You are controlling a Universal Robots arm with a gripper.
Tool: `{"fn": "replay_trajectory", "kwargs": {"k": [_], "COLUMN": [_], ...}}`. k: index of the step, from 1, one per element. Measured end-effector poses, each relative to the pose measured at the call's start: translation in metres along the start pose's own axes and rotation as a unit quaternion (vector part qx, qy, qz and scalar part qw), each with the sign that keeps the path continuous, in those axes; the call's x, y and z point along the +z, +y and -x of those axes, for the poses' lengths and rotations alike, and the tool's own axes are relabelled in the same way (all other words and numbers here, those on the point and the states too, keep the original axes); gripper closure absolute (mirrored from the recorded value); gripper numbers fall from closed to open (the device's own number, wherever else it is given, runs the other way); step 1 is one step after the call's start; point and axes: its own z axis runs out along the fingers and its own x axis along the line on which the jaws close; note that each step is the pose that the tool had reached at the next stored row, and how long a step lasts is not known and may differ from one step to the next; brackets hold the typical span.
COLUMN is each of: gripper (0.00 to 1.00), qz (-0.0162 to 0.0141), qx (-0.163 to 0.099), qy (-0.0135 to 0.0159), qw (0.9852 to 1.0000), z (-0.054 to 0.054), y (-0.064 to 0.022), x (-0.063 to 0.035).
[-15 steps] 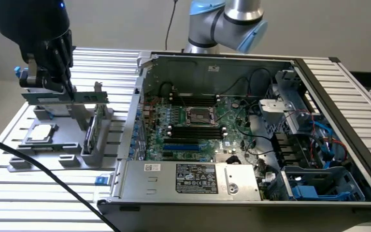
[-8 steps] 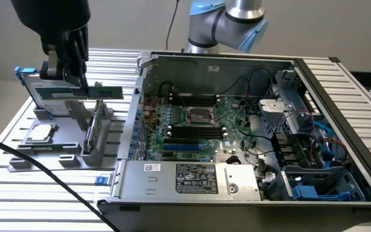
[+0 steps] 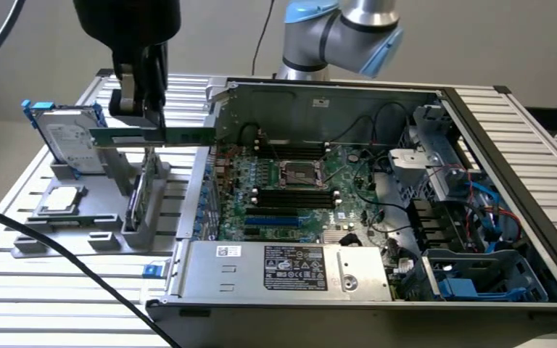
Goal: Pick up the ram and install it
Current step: 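Pick up the ram and move it above insertion slot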
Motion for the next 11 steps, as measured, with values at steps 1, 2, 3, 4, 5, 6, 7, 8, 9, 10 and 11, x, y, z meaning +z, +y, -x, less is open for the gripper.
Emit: {"fn": "replay_trajectory", "kwargs": {"k": [1,2,3,4,5,6,7,8,9,10,11], "gripper": [0.86,0.86,0.86,0.86,0.86,0.86,0.86,0.86,0.86,0.86,0.86], "qz": [0.0000,-0.0001,-0.0001,0.0000,0.0000,-0.0001,0.0000,0.0000,0.0000,-0.0001,0.0000], "qx": [0.000,0.000,0.000,0.000,0.000,0.000,0.000,0.000,0.000,0.000,0.000], "qy": [0.0000,0.0000,0.0000,0.0000,0.0000,0.0000,0.0000,0.0000,0.0000,0.0000,0.0000], "qw": [1.0000,1.0000,1.0000,1.0000,1.0000,1.0000,1.0000,1.0000,1.0000,1.0000,1.0000], "z": [0.001,0.002,0.003,0.004,0.005,0.007,0.008,0.009,0.010,0.011,0.013], "y": [-0.0042,-0.0083,-0.0124,-0.0166,-0.0207,-0.0251,-0.0293,-0.0334,-0.0374,-0.0414,-0.0454], "x": [-0.0003,-0.0005,-0.0008,-0.0011,-0.0014,-0.0017,-0.0020,-0.0022,-0.0025,-0.0027,-0.0029]}}
